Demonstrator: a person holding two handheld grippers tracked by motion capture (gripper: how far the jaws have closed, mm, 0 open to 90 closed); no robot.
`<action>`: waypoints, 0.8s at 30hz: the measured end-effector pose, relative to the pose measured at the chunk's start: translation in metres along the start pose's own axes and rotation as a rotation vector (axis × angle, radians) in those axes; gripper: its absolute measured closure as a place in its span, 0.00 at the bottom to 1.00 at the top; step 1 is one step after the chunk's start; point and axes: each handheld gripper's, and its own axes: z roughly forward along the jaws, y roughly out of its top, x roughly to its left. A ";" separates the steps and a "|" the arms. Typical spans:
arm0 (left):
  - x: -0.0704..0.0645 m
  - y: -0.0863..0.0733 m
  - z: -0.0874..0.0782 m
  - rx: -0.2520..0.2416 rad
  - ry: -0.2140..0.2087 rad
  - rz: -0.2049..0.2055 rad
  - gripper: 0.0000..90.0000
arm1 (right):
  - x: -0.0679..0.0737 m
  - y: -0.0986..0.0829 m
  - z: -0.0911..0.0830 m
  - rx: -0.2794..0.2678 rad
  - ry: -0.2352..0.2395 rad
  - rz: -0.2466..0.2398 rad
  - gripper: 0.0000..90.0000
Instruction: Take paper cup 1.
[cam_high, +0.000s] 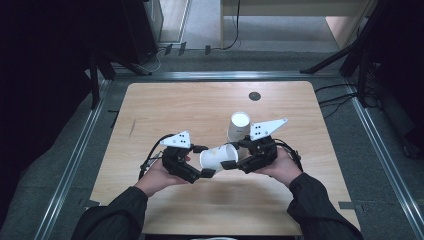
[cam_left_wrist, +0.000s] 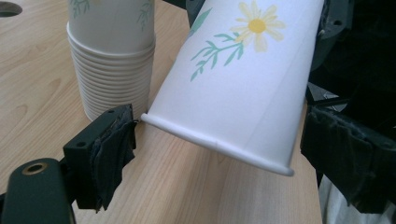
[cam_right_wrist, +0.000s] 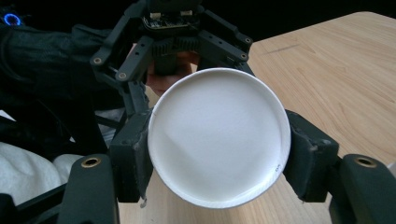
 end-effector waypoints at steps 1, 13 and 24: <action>0.000 0.000 0.000 -0.001 -0.001 0.001 0.12 | 0.000 0.000 0.000 0.000 -0.001 -0.001 0.39; -0.002 0.000 0.003 0.011 -0.002 0.013 0.14 | 0.002 0.001 0.006 0.000 0.015 -0.001 0.39; -0.002 0.000 0.002 0.021 0.004 0.033 0.20 | 0.001 0.001 0.006 -0.007 0.023 0.015 0.39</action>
